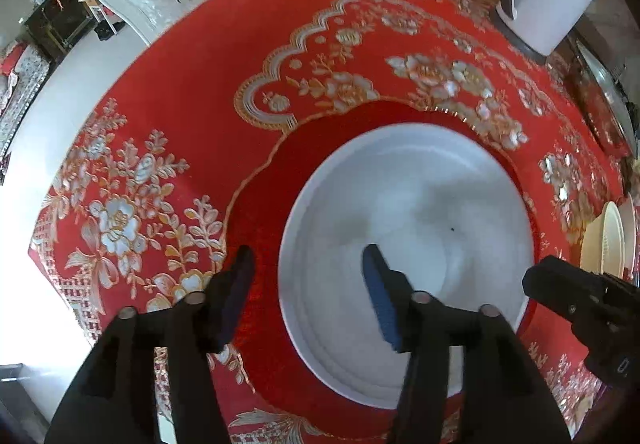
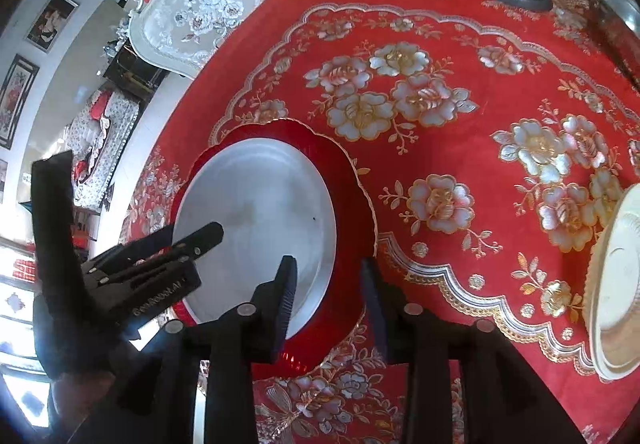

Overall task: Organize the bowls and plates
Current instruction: 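Lower the white plate onto the red glass plate and open the left tool, then move the left tool to the cream plastic bowl with handles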

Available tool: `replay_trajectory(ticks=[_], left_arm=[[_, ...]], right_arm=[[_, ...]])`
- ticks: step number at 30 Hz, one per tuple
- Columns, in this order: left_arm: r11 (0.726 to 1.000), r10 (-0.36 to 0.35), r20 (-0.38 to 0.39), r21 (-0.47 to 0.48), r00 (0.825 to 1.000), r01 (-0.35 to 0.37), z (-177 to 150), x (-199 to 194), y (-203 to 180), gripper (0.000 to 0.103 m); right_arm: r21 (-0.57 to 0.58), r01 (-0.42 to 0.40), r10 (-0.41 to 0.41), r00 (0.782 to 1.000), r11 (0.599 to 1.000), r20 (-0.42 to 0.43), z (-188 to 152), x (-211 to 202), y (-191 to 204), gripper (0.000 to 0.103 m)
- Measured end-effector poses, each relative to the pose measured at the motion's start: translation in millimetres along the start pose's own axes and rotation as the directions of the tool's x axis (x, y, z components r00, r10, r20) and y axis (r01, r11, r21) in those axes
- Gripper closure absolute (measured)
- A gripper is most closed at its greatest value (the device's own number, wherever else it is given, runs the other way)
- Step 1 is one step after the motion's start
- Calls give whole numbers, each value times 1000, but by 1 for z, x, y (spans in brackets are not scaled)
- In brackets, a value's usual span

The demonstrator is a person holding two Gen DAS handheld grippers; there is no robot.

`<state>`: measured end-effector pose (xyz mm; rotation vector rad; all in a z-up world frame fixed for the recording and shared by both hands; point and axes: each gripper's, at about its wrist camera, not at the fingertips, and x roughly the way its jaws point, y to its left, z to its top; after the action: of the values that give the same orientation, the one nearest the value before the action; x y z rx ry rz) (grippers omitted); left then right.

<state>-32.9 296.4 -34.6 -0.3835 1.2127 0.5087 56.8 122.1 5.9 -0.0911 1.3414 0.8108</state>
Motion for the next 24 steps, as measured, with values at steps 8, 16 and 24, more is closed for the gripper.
replay_trajectory(ticks=[8,16,24], left_arm=[[999,-8,108,48,994,3,2,-48,-22,40],[984,-99,111,157,989,80,-3,-63,-89,40],[955,-160,87,266,983,132,-11,-65,-159,40]], right_arm=[[-24,55,-53,995,998,79,-15,-37,-16,57],[85,159,-167,980,984,104,-36,-65,-71,52],[205,213,-242,962,955,125,-66,-104,-130,45]])
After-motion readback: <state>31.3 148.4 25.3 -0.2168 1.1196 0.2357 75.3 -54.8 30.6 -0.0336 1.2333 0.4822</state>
